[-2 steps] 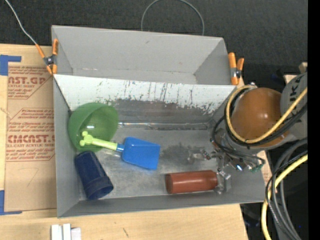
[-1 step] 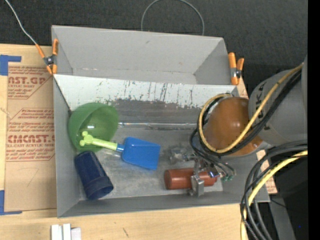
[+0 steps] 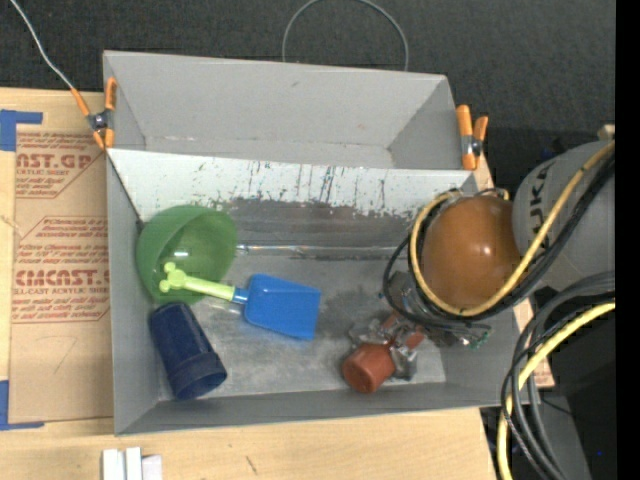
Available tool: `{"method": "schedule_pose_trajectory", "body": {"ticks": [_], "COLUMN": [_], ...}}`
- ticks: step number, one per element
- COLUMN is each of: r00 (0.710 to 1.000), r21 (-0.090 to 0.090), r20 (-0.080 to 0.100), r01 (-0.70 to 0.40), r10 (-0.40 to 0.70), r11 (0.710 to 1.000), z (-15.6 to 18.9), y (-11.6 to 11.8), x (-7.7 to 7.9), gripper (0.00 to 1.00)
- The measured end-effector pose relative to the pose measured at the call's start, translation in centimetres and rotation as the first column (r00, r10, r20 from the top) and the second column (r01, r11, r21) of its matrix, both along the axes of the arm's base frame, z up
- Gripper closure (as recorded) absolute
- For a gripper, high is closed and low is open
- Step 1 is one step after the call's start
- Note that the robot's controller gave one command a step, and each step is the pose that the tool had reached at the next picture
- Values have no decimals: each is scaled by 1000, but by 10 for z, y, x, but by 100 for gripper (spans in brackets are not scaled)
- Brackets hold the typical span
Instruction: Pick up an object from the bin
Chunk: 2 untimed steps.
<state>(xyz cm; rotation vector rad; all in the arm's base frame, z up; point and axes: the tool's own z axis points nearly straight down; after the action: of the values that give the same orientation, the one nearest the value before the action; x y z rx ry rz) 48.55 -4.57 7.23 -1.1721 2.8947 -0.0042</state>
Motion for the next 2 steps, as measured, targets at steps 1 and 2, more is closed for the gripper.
{"method": "schedule_pose_trajectory", "body": {"ticks": [1,2], "r00": [1000,1000], "r21": [0,0], "r20": [0,-1], "r01": [0,0], "r10": [0,0], "r11": [1000,1000], "z": [0,2], "y": [0,0], "x": [0,0], "gripper": [100,100]}}
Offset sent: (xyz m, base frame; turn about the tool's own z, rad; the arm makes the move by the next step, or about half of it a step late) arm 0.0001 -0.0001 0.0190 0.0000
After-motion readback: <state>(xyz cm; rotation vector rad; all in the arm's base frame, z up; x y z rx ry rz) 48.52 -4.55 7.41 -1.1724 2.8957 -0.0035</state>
